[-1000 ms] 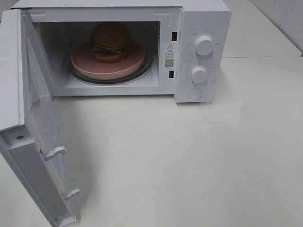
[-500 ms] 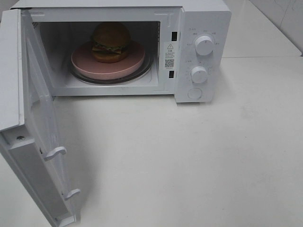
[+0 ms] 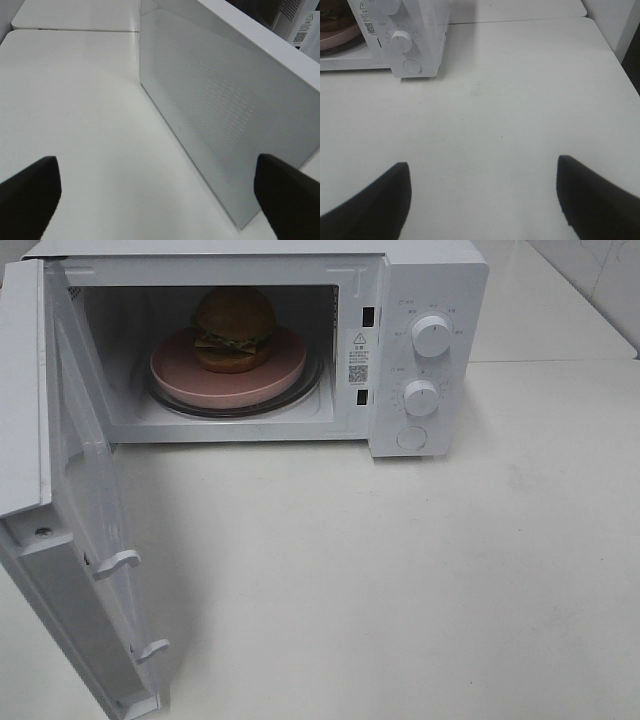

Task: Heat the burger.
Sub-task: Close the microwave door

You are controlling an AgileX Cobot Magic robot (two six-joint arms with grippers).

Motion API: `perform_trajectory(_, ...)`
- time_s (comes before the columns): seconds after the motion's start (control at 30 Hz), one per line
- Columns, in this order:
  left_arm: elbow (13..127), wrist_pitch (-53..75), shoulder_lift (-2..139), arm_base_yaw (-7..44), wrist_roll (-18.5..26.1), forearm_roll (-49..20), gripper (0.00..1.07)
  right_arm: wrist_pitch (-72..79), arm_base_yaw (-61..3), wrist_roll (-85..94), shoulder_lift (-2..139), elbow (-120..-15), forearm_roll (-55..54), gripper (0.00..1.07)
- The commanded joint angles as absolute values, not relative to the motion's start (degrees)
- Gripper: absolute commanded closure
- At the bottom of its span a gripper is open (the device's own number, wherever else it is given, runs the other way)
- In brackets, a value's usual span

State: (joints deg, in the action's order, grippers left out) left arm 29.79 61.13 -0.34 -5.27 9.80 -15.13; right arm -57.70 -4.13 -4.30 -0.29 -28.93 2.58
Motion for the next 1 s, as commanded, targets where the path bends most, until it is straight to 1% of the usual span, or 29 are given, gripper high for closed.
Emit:
perform_trajectory(0.03,29.7,61.5,-1.4,-5.3,9.6,-15.4,0.09,-56.9,-4.0,-3.7,-1.8,-28.7,2.4,0.31)
perform_trajectory(0.4,30.1,60.6,-0.4,-5.3,8.8,-16.3,0.09,-56.9,-4.0,-3.7,-1.8,-28.7,2.4,0.31)
perform_trajectory(0.6,31.9,55.1,2.9,-5.3,8.5,-16.7,0.1,-56.9,-4.0,-3.7,-1.8,-28.7,2.4,0.31)
perform_trajectory(0.7,31.9,52.4,5.5,-5.3,8.5,-15.4,0.15,-56.9,-4.0,-3.7,-1.8,-28.7,2.4,0.31)
perform_trajectory(0.73,31.9,50.2,7.4,-5.3,8.5,-14.7,0.21,-56.9,-4.0,-3.7,-1.8,-28.7,2.4,0.31)
perform_trajectory(0.77,31.9,50.2,7.4,-5.3,8.5,-14.7,0.21,-56.9,-4.0,-3.7,-1.8,-28.7,2.4,0.31)
perform_trajectory(0.8,31.7,47.4,8.9,-5.3,8.5,-14.4,0.29,-56.9,-4.0,-3.7,-1.8,-28.7,2.4,0.31)
perform_trajectory(0.83,31.6,46.1,9.6,-5.3,8.5,-14.4,0.32,-56.9,-4.0,-3.7,-1.8,-28.7,2.4,0.31)
perform_trajectory(0.87,31.6,46.1,9.6,-5.3,8.5,-14.4,0.32,-56.9,-4.0,-3.7,-1.8,-28.7,2.4,0.31)
perform_trajectory(0.9,30.9,43.5,10.6,-5.3,8.5,-14.4,0.38,-56.9,-4.0,-3.7,-1.8,-28.7,2.4,0.31)
perform_trajectory(0.93,30.9,43.5,10.6,-5.3,8.5,-14.4,0.38,-56.9,-4.0,-3.7,-1.8,-28.7,2.4,0.31)
perform_trajectory(0.97,30.1,41.3,11.5,-5.3,8.5,-14.4,0.44,-56.9,-4.0,-3.7,-1.8,-28.7,2.4,0.31)
perform_trajectory(1.0,30.1,41.3,11.5,-5.3,8.5,-14.4,0.44,-56.9,-4.0,-3.7,-1.8,-28.7,2.4,0.31)
